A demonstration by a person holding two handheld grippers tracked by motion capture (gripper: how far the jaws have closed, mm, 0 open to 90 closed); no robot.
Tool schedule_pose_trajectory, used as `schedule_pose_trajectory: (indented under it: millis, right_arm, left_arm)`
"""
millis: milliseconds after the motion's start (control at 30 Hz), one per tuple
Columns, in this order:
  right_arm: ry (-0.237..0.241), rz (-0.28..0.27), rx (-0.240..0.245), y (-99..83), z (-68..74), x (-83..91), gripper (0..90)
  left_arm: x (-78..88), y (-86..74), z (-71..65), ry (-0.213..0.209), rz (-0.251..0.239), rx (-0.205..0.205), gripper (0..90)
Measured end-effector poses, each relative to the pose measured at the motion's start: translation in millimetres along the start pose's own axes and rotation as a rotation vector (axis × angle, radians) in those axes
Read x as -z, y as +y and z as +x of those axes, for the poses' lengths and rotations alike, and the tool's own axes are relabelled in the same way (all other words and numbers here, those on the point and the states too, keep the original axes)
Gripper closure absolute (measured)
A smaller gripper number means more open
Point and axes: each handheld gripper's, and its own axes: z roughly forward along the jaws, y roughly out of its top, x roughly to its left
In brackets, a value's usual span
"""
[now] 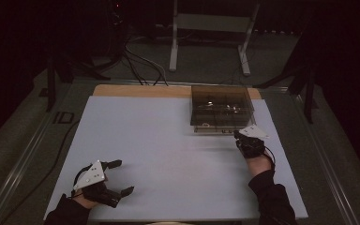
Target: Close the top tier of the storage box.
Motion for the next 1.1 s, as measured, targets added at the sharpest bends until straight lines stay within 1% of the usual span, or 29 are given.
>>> schedule_pose_trajectory:
  millis: [233, 433, 667, 1100]
  right_arm:
    - [0.003, 0.010, 0.015, -0.8, 0.0, -2.8, 90.0]
    - [0.006, 0.011, 0.010, -1.0, -0.9, -4.4, 90.0]
    - [0.012, 0.022, 0.019, -1.8, -0.6, -7.0, 90.0]
    - [0.014, 0.026, 0.022, -0.2, 0.1, -9.2, 90.0]
  left_arm:
    - [-0.1, -0.2, 0.0, 0.000, 0.000, 0.002, 1.0]
    - [0.2, -0.2, 0.0, 0.001, -0.001, 0.002, 1.0]
    - [0.4, -0.1, 0.2, 0.001, -0.001, 0.001, 1.0]
    - [0.7, -0.2, 0.5, 0.002, -0.002, 0.004, 1.0]
